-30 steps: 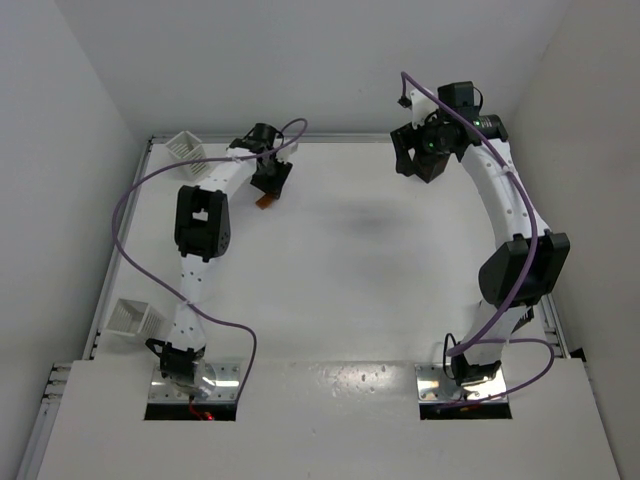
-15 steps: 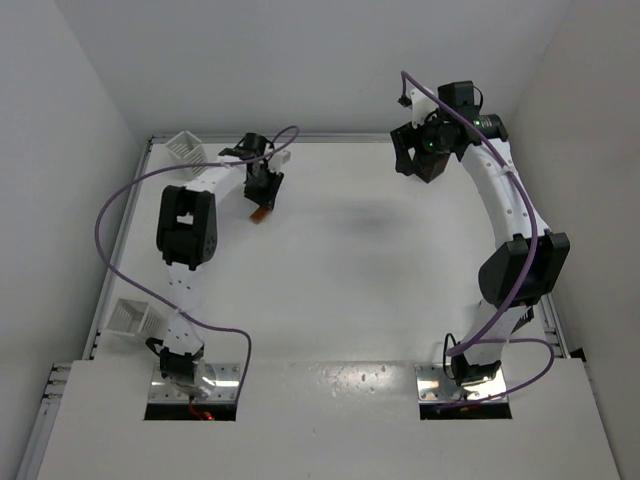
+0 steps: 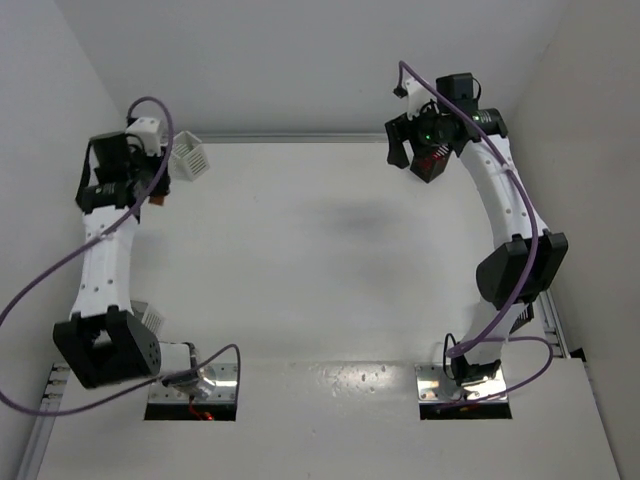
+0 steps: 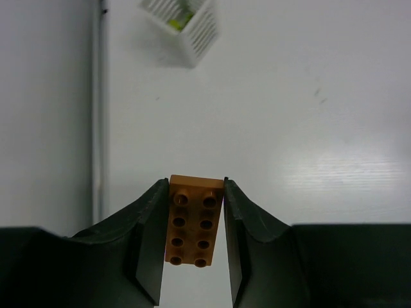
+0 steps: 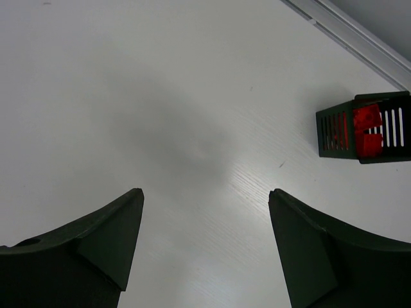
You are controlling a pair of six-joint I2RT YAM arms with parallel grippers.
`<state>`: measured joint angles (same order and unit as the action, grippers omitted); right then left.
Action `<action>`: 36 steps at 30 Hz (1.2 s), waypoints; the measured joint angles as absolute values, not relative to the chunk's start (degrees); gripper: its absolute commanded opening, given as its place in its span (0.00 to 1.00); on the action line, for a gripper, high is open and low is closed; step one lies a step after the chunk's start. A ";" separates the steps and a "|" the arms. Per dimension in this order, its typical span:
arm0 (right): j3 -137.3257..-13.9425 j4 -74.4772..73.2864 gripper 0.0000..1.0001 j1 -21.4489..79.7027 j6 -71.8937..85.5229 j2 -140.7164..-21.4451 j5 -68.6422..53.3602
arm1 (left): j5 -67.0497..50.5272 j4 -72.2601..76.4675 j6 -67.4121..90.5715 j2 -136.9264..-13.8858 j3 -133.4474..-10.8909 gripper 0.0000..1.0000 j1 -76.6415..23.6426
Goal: Sort the legos into containers by color
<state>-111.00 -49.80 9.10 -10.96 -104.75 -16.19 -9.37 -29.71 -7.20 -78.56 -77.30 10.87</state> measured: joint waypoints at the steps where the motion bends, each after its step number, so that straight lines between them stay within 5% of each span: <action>1: -111.46 -49.74 0.79 9.26 -10.96 -105.14 -16.56 | -8.58 -30.57 -8.23 -75.35 -75.24 0.02 13.32; 14: -114.76 -49.87 0.79 12.75 -10.96 -110.74 -18.50 | -7.03 -47.00 -25.28 -55.31 -59.31 0.01 36.10; 36: -115.59 -49.91 0.79 13.76 -10.96 -110.74 -18.48 | -6.13 -58.74 -33.47 -53.01 -48.42 0.01 37.89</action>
<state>-115.59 -49.91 13.76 -10.96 -110.74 -18.48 -6.13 -58.74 -33.47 -53.01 -48.42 37.89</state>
